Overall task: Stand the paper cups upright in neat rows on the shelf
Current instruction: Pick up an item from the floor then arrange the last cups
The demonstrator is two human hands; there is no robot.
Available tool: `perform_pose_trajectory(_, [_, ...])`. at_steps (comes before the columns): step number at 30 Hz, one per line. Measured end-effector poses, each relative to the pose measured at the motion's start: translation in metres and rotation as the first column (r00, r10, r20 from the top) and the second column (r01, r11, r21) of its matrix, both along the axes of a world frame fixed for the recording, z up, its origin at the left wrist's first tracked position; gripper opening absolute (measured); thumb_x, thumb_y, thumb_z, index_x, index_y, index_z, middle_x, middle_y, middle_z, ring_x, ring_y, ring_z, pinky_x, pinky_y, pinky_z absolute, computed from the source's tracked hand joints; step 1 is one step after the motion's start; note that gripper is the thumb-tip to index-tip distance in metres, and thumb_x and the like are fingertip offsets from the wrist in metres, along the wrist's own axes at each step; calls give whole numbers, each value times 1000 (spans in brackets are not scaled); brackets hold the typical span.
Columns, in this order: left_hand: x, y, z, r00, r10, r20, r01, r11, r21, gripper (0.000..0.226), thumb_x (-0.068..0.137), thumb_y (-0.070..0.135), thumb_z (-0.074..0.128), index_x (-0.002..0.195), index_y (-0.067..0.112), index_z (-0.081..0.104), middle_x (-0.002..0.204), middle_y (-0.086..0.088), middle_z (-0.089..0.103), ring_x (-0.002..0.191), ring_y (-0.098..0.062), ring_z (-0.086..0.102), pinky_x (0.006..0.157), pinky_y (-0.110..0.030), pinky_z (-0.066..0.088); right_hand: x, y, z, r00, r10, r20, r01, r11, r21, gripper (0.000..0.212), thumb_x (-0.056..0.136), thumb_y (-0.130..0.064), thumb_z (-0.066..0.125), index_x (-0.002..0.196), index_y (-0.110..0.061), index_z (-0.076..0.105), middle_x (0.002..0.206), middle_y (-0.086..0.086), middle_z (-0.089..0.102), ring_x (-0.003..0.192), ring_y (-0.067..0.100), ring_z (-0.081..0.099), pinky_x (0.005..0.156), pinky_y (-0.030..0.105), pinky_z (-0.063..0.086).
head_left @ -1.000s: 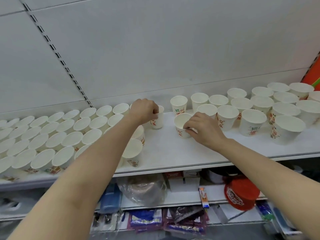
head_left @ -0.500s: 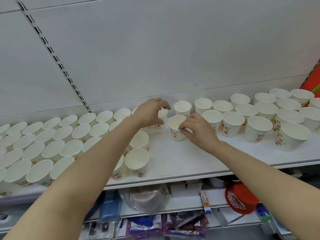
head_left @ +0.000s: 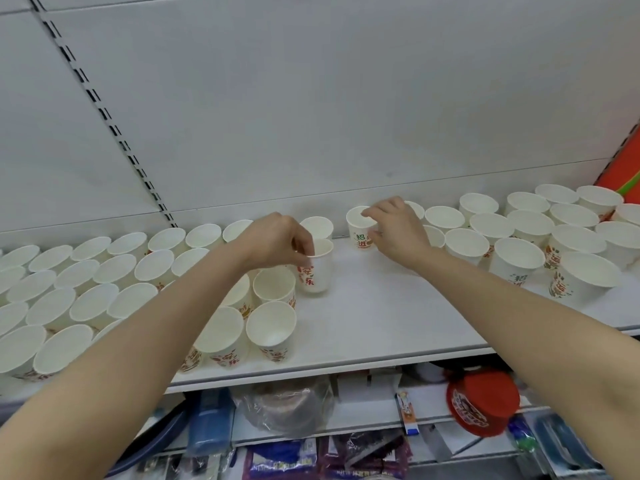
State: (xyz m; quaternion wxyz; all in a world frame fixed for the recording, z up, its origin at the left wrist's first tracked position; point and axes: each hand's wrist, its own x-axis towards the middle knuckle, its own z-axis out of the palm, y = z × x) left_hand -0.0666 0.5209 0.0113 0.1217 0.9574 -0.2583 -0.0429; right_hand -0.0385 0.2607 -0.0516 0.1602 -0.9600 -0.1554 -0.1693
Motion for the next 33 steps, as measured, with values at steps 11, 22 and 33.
perform_pose_trajectory(11, [-4,-11,-23,962,-73,263,18,978,206,6,82,35,68,80,29,69,72,11,57,80,-17,54,67,-27,25,6,29,3,998,68,-13,-69,997,-19,19,79,-6,56,87,-14,72,84,6,70,87,28,53,73,31,34])
perform_pose_trajectory(22, [-6,-29,-11,960,-79,268,63,996,65,28,83,46,70,105,28,69,100,11,65,98,-12,57,71,-27,39,-28,7,-4,991,1,135,-10,998,65,18,78,-14,72,96,-12,71,94,6,71,91,32,59,80,39,42])
perform_pose_trajectory(33, [-2,-157,-24,962,-167,216,161,986,46,34,88,36,67,119,24,65,117,0,64,115,-23,53,85,-36,46,-83,-80,-1,925,-261,277,235,964,124,21,78,-13,73,99,-10,70,94,9,70,91,35,58,79,44,47])
